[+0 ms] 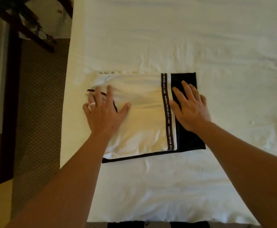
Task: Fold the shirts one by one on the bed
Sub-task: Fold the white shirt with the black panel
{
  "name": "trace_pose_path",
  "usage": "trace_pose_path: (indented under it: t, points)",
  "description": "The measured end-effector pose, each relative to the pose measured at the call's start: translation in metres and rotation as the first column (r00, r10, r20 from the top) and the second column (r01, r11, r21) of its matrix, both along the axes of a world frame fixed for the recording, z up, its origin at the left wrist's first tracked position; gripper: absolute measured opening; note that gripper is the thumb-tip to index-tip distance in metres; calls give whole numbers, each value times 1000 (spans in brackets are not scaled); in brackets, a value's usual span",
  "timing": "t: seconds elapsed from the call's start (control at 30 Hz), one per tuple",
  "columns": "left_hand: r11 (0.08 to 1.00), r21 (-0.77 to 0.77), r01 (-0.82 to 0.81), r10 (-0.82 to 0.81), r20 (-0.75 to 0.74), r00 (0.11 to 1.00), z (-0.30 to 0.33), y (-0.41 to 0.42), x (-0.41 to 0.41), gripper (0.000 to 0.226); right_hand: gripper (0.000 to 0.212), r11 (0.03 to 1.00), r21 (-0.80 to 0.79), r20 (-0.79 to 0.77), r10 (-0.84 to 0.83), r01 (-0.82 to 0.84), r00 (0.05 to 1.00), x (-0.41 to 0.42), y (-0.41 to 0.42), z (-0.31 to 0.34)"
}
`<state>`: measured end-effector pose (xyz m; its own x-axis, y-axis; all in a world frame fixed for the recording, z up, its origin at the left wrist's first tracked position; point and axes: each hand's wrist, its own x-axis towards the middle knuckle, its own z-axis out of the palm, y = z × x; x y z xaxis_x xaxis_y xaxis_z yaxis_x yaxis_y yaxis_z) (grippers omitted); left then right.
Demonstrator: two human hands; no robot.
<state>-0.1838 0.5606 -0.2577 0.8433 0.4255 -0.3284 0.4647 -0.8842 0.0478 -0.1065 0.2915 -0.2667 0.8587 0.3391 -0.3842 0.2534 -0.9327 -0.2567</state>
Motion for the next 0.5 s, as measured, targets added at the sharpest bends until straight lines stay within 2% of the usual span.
trace_pose_path:
  t: [0.07, 0.17, 0.23, 0.3, 0.33, 0.37, 0.43, 0.5]
  points:
    - [960, -59, -273, 275, 20, 961, 10, -7, -14, 96, 62, 994, -40, 33, -103, 105, 994, -8, -7, 7]
    - [765, -258, -590, 610, -4, 792, 19, -17, -24, 85, 67, 930, 30, -32, -367, 367, 930, -20, -9, 16]
    - [537, -459, -707, 773, -67, 631, 24, -19, -22, 71, 71, 772, 165, -208, -581, 614, 786, -23, -7, 22]
    - [286, -614, -736, 856, -182, 485, 29, -14, -17, 63, 67, 523, 257, -436, -688, 812, 581, -20, -6, 27]
    - [208, -652, -729, 850, -249, 465, 32, -10, -15, 59, 62, 420, 260, -538, -685, 870, 491, -17, -7, 30]
    - [171, -669, -723, 820, -311, 481, 34, -6, -13, 51, 57, 363, 243, -612, -662, 899, 433, -15, -9, 32]
    - [159, -692, -704, 753, -377, 540, 39, -3, -12, 31, 45, 368, 222, -679, -607, 903, 414, -14, -10, 37]
    - [185, -739, -648, 721, -347, 600, 42, 0, -15, 22, 36, 429, 248, -655, -586, 868, 477, -14, -9, 44]
